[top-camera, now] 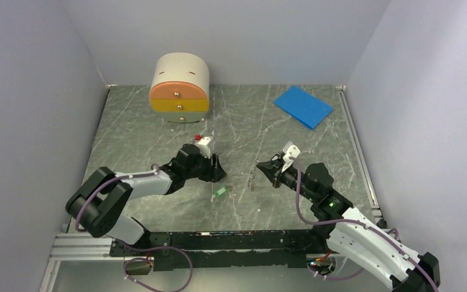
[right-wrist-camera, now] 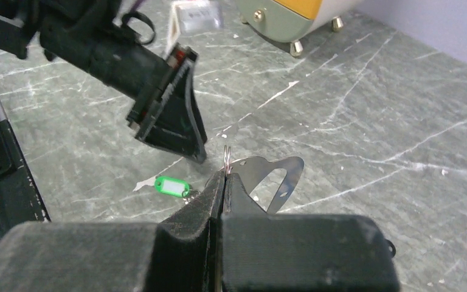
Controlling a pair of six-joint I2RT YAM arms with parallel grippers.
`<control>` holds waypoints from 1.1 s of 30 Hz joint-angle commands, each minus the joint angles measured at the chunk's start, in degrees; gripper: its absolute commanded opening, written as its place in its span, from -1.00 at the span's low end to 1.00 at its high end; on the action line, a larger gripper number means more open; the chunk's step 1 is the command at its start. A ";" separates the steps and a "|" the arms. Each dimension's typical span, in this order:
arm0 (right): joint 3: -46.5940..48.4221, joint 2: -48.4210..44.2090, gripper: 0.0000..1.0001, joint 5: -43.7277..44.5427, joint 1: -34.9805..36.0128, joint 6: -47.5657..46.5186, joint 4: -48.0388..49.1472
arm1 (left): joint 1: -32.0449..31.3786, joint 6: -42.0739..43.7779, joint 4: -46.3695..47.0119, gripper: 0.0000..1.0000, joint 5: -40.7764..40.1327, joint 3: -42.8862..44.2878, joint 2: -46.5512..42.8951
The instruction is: Remove the keys from the keyring
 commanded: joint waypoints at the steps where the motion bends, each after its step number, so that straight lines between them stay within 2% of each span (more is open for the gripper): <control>1: 2.42 0.00 -1.00 3.79 0.00 2.35 0.05 | 2.11 -3.06 -0.06 0.17 -2.01 -2.87 -8.69; 5: 4.90 4.59 -1.00 5.61 0.04 1.99 -0.34 | 2.25 -3.37 -10.21 0.26 -8.18 -3.59 -20.58; 12: 11.53 19.22 -1.00 10.61 -0.09 1.28 3.83 | 3.03 -3.75 -36.29 0.68 -23.24 3.40 -40.18; 16: 15.66 29.88 -1.00 11.64 -0.48 0.86 7.12 | 3.14 -1.82 -48.52 0.76 -28.05 10.98 -46.18; 21: 20.69 42.39 -1.00 13.16 -1.21 1.58 10.90 | 3.14 3.98 -59.86 0.80 -32.45 21.08 -49.20; 24: 24.39 49.16 -0.99 12.25 -1.82 1.81 11.16 | 3.07 8.27 -60.89 0.81 -36.45 21.26 -51.19; 28: 28.44 55.18 -0.88 9.31 -2.08 2.69 10.59 | 3.12 10.73 -57.10 0.81 -39.70 15.34 -55.62; 33: 27.70 55.36 -0.29 7.15 -2.11 4.62 11.08 | 3.63 11.04 -58.17 0.82 -39.12 15.08 -58.10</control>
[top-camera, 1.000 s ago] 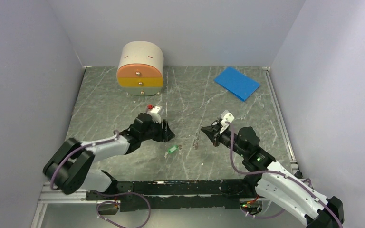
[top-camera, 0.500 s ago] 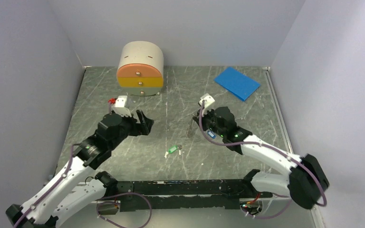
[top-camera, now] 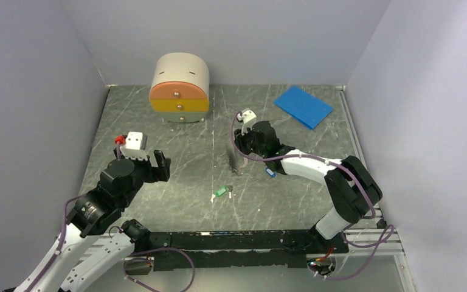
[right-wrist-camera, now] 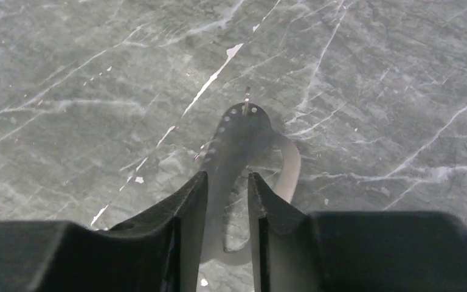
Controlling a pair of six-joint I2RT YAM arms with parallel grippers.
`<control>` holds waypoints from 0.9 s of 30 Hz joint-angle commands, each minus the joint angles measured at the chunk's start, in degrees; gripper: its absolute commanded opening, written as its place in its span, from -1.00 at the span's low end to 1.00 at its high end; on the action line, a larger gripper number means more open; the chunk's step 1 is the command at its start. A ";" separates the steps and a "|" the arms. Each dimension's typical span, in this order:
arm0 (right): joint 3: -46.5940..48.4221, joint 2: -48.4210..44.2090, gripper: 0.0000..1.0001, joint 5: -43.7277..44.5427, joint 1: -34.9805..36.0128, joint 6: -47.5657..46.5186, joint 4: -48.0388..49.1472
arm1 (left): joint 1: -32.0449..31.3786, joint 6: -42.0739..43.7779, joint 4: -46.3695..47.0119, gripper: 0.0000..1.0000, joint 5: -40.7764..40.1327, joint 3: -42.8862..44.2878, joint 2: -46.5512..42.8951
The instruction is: Remove the keys from the keyring
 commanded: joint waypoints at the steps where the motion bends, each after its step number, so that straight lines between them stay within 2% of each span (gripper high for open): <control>1: 0.13 -1.62 -0.18 -2.31 -0.07 2.41 2.21 | 0.41 2.17 -0.68 0.82 -2.93 0.57 -1.24; 3: -0.84 -3.23 0.04 -1.83 -0.14 2.79 2.28 | 0.37 2.03 -0.87 0.82 -2.62 0.61 -1.19; 7: -2.81 -9.20 0.19 -0.34 -0.62 3.37 0.67 | 0.38 1.87 -0.92 0.83 -3.37 0.75 -1.80; 12: -6.43 -22.56 0.56 9.93 -1.36 2.93 -5.55 | 0.37 1.43 0.33 0.83 -5.41 0.57 -4.61; 13: -7.06 -25.94 0.68 12.64 -1.51 2.77 -7.36 | 0.34 1.53 0.46 0.83 -5.91 0.57 -5.26; 14: -7.54 -29.04 0.93 15.42 -1.55 2.80 -9.32 | 0.31 1.59 0.52 0.83 -6.35 0.69 -5.85; 21: -5.99 -53.11 0.98 31.22 -1.59 4.72 -24.69 | 0.14 2.40 -0.88 0.82 -8.22 2.74 -9.89; 27: -9.22 -72.92 0.98 32.22 -1.53 1.73 -26.84 | 0.13 3.05 -5.15 0.82 -10.67 5.03 -11.45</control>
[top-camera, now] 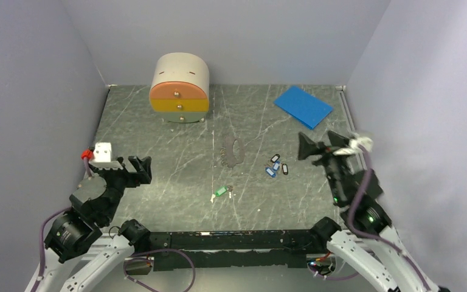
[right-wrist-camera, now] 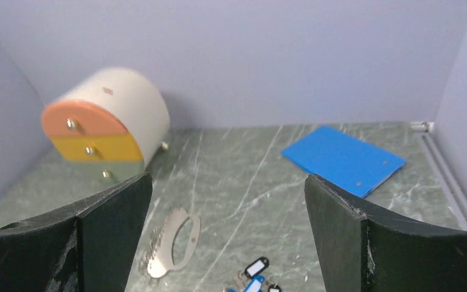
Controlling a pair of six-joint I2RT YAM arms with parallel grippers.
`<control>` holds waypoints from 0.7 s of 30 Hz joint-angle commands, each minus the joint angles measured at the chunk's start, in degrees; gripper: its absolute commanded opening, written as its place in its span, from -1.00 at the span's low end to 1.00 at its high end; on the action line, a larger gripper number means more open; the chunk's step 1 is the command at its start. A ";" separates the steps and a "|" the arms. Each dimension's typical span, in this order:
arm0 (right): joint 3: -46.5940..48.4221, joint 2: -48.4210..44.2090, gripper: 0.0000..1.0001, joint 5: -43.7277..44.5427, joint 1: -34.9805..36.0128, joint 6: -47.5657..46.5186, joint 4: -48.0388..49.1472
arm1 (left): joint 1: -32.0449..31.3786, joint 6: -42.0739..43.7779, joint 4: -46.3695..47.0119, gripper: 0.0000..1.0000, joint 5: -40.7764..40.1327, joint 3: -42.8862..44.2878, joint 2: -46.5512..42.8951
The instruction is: Remove the keys from the keyring
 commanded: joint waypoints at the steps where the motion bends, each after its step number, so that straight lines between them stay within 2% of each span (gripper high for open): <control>1: -2.38 -12.46 0.98 4.73 -0.06 -1.61 -3.19 | -0.02 1.57 -2.38 0.82 -3.17 2.68 -1.92; 4: -0.56 -17.61 0.98 3.42 -0.06 -3.42 -7.28 | -0.02 1.84 -1.92 0.82 -3.27 2.12 -4.09; 10: 4.64 -19.25 0.98 4.83 -0.01 -4.84 -19.16 | -0.02 2.11 -0.47 0.83 -4.80 -0.94 -8.65; 16: 1.22 -25.49 0.98 5.60 0.02 -9.01 -19.81 | 0.00 2.39 -0.06 0.83 -7.03 -3.56 -10.56; 21: -1.36 -26.54 0.98 7.46 0.26 -9.52 -19.13 | 0.07 3.34 0.87 0.83 -6.76 -5.51 -10.36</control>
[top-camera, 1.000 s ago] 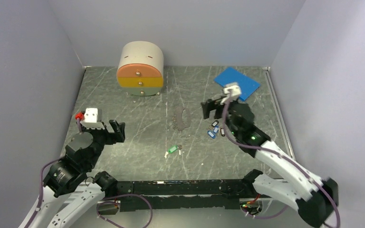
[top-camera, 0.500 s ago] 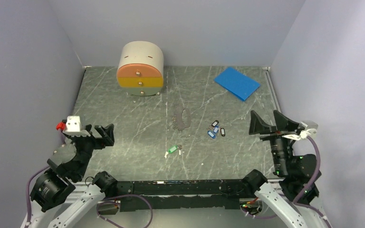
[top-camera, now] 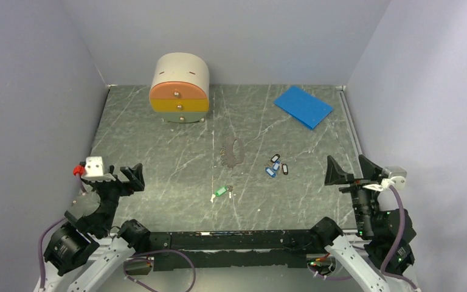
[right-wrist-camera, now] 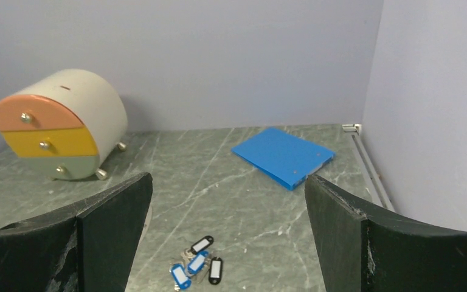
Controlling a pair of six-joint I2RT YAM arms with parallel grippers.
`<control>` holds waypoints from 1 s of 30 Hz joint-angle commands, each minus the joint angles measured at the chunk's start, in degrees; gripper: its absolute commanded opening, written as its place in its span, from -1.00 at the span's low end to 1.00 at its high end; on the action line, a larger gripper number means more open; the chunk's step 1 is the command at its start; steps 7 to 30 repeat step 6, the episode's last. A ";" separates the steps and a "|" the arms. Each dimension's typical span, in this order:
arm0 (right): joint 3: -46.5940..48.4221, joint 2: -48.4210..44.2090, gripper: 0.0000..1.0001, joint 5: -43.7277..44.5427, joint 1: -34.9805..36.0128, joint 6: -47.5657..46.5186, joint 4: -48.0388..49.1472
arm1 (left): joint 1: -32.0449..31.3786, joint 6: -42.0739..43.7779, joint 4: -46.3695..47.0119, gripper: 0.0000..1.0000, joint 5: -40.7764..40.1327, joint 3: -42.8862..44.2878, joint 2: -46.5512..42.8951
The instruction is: Remove the keys from the keyring
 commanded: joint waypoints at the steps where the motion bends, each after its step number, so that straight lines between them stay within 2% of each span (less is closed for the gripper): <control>1: -2.29 0.02 0.98 2.49 0.38 -2.35 -0.59 | 0.11 2.05 2.82 0.83 -1.10 -1.24 0.04; 30: -3.14 -0.02 0.98 3.19 0.38 -2.95 -0.04 | 0.84 2.96 3.80 0.83 0.65 -1.78 2.10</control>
